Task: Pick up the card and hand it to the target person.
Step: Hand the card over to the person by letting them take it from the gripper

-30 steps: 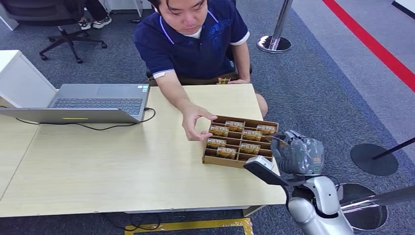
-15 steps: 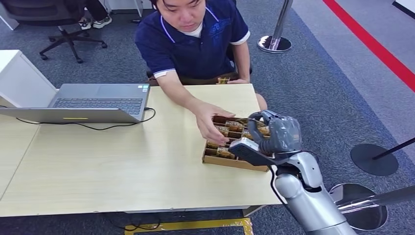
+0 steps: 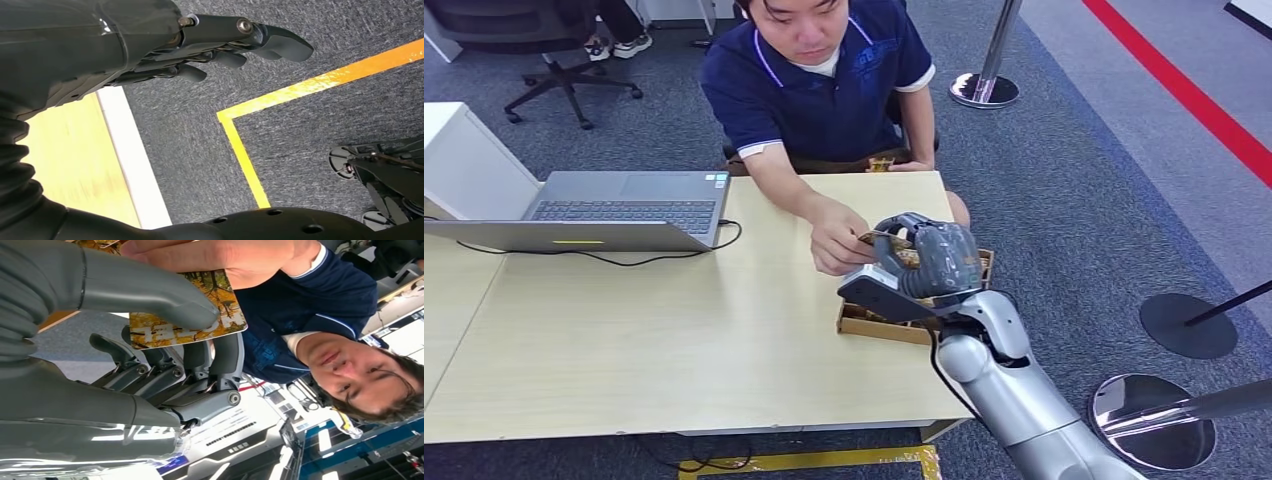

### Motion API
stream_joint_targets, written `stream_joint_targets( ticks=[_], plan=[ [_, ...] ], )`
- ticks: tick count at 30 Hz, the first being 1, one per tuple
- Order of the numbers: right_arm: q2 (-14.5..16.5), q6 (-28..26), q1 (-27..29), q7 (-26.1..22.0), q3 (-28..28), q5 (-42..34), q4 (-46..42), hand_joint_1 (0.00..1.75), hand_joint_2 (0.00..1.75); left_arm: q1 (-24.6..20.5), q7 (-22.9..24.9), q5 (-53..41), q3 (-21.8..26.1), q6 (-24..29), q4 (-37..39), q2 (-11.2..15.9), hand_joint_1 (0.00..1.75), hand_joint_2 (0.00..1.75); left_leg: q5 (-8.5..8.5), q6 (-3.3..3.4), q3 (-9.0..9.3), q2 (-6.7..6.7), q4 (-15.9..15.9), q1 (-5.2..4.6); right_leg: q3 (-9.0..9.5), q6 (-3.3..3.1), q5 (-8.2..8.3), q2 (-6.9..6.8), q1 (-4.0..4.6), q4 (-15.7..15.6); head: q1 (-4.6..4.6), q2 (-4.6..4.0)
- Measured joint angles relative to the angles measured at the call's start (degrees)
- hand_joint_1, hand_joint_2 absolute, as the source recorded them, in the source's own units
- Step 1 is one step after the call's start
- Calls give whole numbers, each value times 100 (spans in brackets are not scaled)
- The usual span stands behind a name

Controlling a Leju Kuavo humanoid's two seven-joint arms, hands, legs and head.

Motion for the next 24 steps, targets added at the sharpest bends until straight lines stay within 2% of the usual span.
stream_joint_targets(
  ticks=[9, 10, 11, 12, 13, 14, 15, 16, 24],
  plan=[
    [190, 94, -175, -73, 167, -192, 253, 157, 175, 0, 101, 7, 0, 8, 0, 0, 0, 175, 2, -3, 1, 1, 0, 3, 0, -1, 0, 1, 3, 1, 0, 1],
    [216, 93, -211, -79, 199, -210, 304, 148, 175, 0, 115, 11, 0, 8, 0, 0, 0, 175, 2, -3, 0, 0, 0, 3, 0, -1, 0, 1, 3, 1, 0, 1],
    [239, 90, -244, -86, 225, -232, 352, 129, 175, 1, 126, 16, 0, 9, 0, 0, 0, 175, 2, -3, 0, 0, 0, 3, 0, -1, 0, 1, 3, 1, 0, 1],
    [258, 87, -275, -95, 244, -256, 396, 92, 175, 1, 136, 21, 0, 9, 0, 0, 0, 175, 2, -3, 0, 0, 0, 3, 0, -1, 0, 1, 3, 1, 0, 2],
    [274, 84, -303, -104, 260, -280, 439, 52, 175, 2, 144, 25, 0, 8, 0, 0, 0, 131, 2, -3, 0, 0, 0, 3, 0, -1, 0, 1, 2, 1, 0, 1],
    [285, 81, -326, -111, 272, -300, 473, 22, 175, 2, 148, 28, 0, 8, 0, 0, 0, 87, 2, -3, 0, 0, 0, 3, 0, -1, 0, 0, 2, 1, 1, 1],
    [292, 78, -347, -115, 287, -316, 505, 2, 175, 3, 139, 31, 0, 8, 0, 1, 0, 44, 2, -3, 0, 0, 0, 2, 0, 0, 0, 0, 2, 1, 1, 0],
    [295, 73, -362, -116, 304, -331, 532, 0, 175, 3, 126, 33, 0, 14, 0, 1, 0, 0, 2, -3, -1, 0, 0, 2, 0, 0, 0, 0, 2, 1, 1, 0],
    [303, -40, -416, -104, 398, -456, 634, 0, 175, 4, 168, 62, 5, 131, 0, 2, 0, 0, 2, -3, -2, 0, 0, 2, -1, -1, 0, 0, 2, 1, 0, 0]
  ],
)
